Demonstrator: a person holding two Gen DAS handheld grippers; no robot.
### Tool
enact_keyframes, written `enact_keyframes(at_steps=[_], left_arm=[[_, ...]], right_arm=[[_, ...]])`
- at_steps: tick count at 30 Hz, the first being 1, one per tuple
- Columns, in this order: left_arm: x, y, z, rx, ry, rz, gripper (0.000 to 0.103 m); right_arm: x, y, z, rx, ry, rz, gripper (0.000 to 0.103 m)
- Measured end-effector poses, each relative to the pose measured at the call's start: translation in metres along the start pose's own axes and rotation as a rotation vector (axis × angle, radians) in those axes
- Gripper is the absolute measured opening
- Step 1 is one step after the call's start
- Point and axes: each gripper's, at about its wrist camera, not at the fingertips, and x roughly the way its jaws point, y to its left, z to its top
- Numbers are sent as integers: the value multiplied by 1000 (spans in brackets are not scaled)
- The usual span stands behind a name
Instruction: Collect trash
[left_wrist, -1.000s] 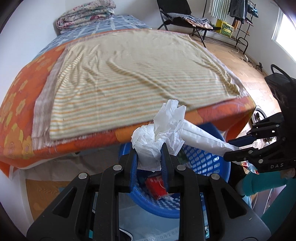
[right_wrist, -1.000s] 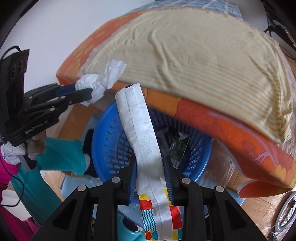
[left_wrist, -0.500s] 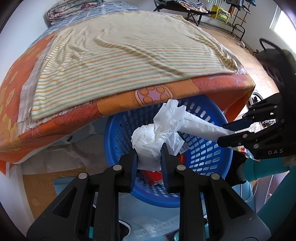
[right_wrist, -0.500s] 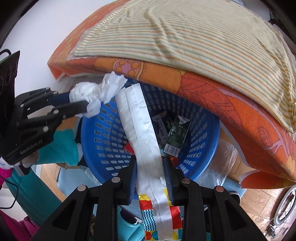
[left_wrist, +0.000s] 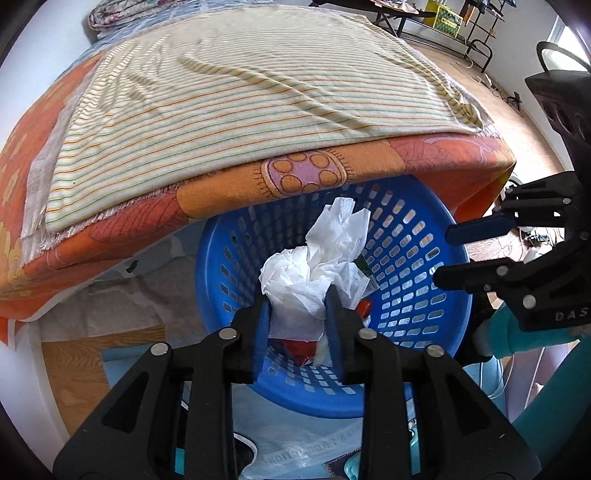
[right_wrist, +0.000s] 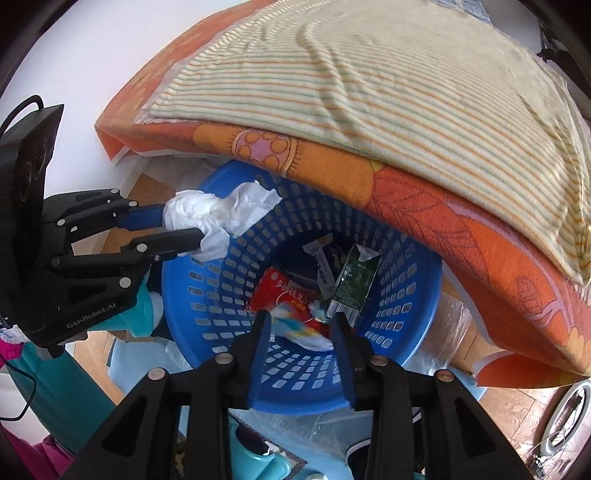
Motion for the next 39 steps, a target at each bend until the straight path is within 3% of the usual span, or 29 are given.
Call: enact_keyframes(at_steps=[4, 18, 29, 31, 33, 39], left_arm=[[-2, 1, 2, -9, -13, 0, 47], [-17, 7, 14, -56, -58, -16, 47], [-43, 11, 41, -88, -144, -9, 47], [-49, 11, 46, -90, -165, -5, 49], [-58, 11, 53, -92, -200, 0, 59], [-76, 11, 69, -110, -260, 0, 60]], right_arm=[[-6, -1, 1, 5, -29, -3, 52], [-34, -3, 6, -4, -127, -40, 66], [-59, -8, 15, 20, -206, -65, 75], [-66, -10, 17, 27, -225, -69, 77], [-72, -13, 19, 31, -243, -72, 79], [-90, -18, 26, 36, -298, -101, 84]])
